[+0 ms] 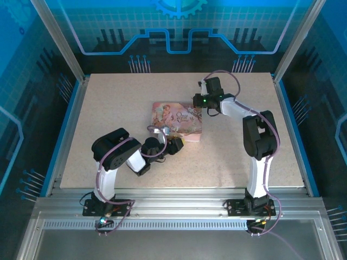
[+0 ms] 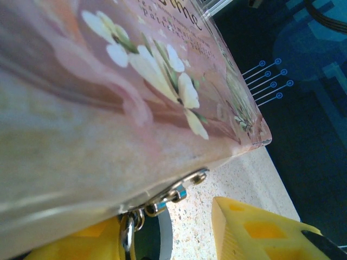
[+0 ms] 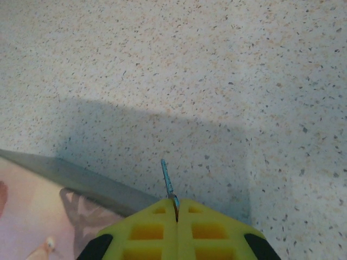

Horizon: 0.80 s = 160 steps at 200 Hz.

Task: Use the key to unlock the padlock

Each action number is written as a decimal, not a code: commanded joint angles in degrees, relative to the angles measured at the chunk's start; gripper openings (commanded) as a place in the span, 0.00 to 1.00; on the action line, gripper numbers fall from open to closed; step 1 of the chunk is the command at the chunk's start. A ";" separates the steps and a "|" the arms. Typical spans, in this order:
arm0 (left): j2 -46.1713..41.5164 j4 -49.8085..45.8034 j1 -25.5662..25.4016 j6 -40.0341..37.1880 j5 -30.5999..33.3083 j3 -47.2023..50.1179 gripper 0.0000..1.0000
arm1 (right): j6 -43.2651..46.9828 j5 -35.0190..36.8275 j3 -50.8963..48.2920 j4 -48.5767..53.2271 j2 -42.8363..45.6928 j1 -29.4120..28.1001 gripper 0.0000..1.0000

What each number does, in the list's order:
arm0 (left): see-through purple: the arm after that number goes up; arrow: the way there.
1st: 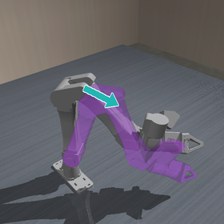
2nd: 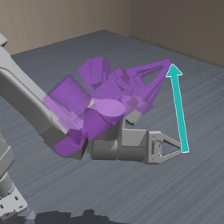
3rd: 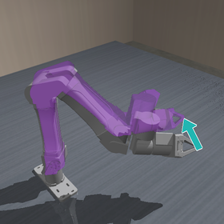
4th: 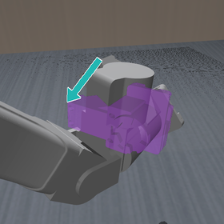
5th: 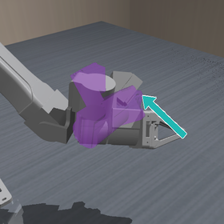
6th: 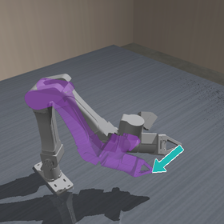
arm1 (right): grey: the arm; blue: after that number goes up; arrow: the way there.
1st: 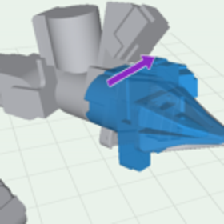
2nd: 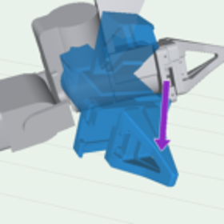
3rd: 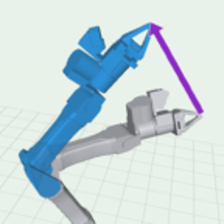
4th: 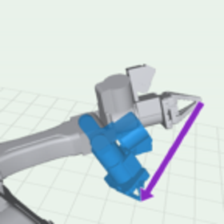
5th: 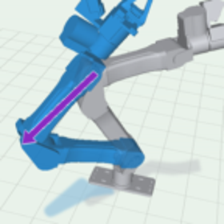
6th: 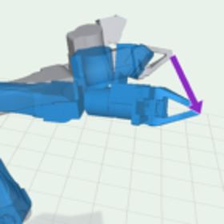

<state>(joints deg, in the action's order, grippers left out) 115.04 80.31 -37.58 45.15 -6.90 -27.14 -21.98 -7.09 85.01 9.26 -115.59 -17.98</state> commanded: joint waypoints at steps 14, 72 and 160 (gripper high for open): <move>0.97 -0.24 1.02 1.63 -1.01 1.37 0.41 | 0.66 0.14 -1.99 2.73 6.04 1.01 0.00; 0.62 -0.24 1.29 1.86 -1.50 1.38 0.44 | -0.27 7.12 -9.51 5.43 11.53 2.68 0.00; 1.27 -0.24 1.70 1.87 -2.41 0.73 0.49 | -1.98 6.50 -19.06 0.80 12.27 -2.96 0.00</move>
<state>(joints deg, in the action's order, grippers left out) 115.04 80.95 -36.73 45.36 -8.12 -26.83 -22.63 1.06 67.66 11.92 -104.22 -19.03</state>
